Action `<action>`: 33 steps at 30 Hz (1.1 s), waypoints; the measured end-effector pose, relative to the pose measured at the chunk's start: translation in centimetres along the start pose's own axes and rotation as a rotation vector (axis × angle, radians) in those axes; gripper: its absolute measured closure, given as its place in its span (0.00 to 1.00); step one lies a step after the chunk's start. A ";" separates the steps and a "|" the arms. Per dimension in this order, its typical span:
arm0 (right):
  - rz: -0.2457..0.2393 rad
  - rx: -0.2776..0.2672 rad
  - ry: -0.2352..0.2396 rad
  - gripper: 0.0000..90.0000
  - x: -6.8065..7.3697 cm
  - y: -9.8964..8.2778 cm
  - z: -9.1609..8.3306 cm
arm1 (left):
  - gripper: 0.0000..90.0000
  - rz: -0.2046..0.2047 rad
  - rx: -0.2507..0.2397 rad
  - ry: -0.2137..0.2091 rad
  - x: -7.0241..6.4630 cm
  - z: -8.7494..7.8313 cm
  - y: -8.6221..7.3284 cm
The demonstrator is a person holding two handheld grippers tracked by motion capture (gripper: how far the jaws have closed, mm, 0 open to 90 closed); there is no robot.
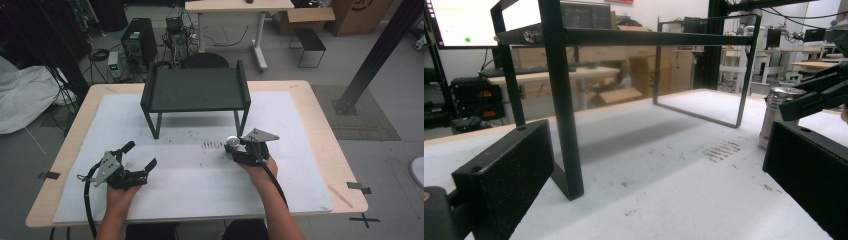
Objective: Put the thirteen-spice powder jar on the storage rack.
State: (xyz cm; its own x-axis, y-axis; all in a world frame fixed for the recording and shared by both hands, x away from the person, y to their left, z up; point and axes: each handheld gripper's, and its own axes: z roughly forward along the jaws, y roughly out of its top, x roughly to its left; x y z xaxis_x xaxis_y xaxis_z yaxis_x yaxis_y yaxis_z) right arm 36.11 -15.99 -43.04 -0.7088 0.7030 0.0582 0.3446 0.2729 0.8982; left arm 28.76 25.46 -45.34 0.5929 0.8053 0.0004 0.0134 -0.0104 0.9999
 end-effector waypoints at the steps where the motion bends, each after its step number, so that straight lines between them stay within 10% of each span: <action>1: -0.001 -0.003 0.003 0.54 0.0 0.1 -0.1 | 0.01 -0.001 0.000 -0.001 0.0 0.0 0.0; 33: -0.113 -0.040 0.100 0.54 2.0 9.1 -2.5 | 0.01 0.000 -0.001 0.000 0.0 0.0 0.0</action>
State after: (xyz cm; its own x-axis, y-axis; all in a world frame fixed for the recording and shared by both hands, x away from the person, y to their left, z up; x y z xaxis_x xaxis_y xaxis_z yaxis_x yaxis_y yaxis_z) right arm 36.25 -13.77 -33.67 -0.8000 0.6000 -0.0032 0.2358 0.3192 0.9179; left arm 28.75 25.45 -45.35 0.5930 0.8052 0.0005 0.0123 -0.0097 0.9999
